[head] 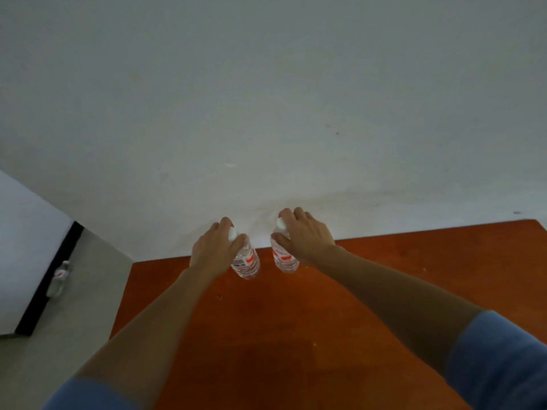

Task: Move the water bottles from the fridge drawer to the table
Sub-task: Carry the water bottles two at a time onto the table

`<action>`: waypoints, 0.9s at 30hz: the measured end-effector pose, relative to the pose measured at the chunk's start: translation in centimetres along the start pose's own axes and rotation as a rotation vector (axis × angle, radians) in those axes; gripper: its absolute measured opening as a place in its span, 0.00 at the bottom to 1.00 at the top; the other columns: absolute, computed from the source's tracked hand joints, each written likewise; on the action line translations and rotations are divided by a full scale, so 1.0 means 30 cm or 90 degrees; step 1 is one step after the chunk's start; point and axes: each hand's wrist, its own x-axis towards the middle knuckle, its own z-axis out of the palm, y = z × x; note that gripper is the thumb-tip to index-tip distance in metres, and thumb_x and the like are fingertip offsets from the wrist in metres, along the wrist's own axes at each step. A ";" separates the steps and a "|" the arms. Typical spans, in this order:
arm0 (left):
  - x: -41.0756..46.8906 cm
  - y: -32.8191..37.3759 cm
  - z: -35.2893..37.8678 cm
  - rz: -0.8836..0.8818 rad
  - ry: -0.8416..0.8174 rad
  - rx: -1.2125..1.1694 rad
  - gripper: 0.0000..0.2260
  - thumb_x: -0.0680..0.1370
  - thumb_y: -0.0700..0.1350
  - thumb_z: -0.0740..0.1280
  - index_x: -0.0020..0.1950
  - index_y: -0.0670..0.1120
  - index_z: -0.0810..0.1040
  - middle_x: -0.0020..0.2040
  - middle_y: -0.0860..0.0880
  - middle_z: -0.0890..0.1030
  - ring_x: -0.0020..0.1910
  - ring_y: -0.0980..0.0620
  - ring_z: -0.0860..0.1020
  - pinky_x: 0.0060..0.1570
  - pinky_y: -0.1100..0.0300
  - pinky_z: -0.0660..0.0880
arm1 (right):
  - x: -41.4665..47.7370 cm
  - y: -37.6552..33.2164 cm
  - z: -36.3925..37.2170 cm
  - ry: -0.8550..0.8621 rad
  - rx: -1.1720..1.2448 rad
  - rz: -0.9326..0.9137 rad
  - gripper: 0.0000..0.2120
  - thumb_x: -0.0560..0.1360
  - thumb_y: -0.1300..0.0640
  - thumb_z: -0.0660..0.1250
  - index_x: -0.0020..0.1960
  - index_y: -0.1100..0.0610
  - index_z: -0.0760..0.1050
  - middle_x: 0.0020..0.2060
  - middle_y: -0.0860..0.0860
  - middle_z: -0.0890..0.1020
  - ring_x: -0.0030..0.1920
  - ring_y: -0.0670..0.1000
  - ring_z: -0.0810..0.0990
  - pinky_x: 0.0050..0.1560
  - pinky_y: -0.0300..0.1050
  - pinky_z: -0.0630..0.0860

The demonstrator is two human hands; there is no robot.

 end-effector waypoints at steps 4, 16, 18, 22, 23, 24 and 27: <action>-0.029 0.009 -0.031 -0.015 -0.022 0.038 0.23 0.78 0.59 0.63 0.66 0.48 0.65 0.61 0.45 0.76 0.53 0.45 0.79 0.52 0.49 0.76 | -0.041 0.014 -0.050 -0.067 -0.019 0.010 0.30 0.76 0.42 0.64 0.72 0.51 0.57 0.62 0.56 0.73 0.59 0.57 0.75 0.54 0.53 0.77; -0.308 0.203 -0.177 0.137 0.049 0.115 0.14 0.79 0.52 0.62 0.60 0.46 0.75 0.56 0.47 0.80 0.48 0.50 0.79 0.43 0.58 0.73 | -0.459 0.020 -0.240 -0.037 -0.115 0.159 0.20 0.78 0.48 0.63 0.67 0.55 0.68 0.59 0.55 0.76 0.55 0.55 0.77 0.54 0.50 0.76; -0.389 0.242 -0.175 0.195 0.030 0.135 0.12 0.79 0.52 0.62 0.57 0.46 0.76 0.52 0.47 0.81 0.42 0.51 0.76 0.40 0.59 0.70 | -0.582 0.002 -0.265 -0.032 -0.129 0.187 0.18 0.78 0.48 0.62 0.65 0.55 0.70 0.57 0.54 0.77 0.53 0.56 0.79 0.51 0.51 0.76; -0.553 0.325 -0.136 0.310 -0.023 0.153 0.10 0.79 0.52 0.60 0.52 0.47 0.76 0.48 0.46 0.82 0.44 0.47 0.79 0.40 0.57 0.71 | -0.864 -0.018 -0.304 -0.027 -0.160 0.231 0.16 0.79 0.48 0.61 0.62 0.55 0.72 0.56 0.54 0.77 0.55 0.57 0.78 0.50 0.52 0.75; -0.592 0.355 -0.127 0.328 -0.037 0.156 0.10 0.79 0.52 0.60 0.52 0.47 0.76 0.49 0.45 0.81 0.46 0.45 0.79 0.41 0.55 0.72 | -0.936 -0.017 -0.315 -0.025 -0.164 0.248 0.16 0.79 0.48 0.61 0.62 0.55 0.71 0.56 0.54 0.77 0.54 0.57 0.78 0.50 0.51 0.74; -0.629 0.387 -0.115 0.345 -0.051 0.162 0.10 0.78 0.52 0.61 0.52 0.47 0.76 0.50 0.44 0.81 0.48 0.43 0.79 0.42 0.54 0.72 | -1.009 -0.012 -0.327 -0.022 -0.166 0.269 0.16 0.79 0.48 0.61 0.62 0.55 0.71 0.55 0.53 0.77 0.54 0.56 0.78 0.49 0.50 0.74; -0.738 0.525 -0.082 0.420 -0.083 0.166 0.11 0.77 0.52 0.62 0.52 0.47 0.76 0.51 0.44 0.81 0.50 0.42 0.79 0.45 0.54 0.74 | -1.236 0.019 -0.373 -0.007 -0.171 0.343 0.16 0.79 0.47 0.61 0.63 0.54 0.71 0.55 0.52 0.77 0.54 0.55 0.78 0.47 0.48 0.73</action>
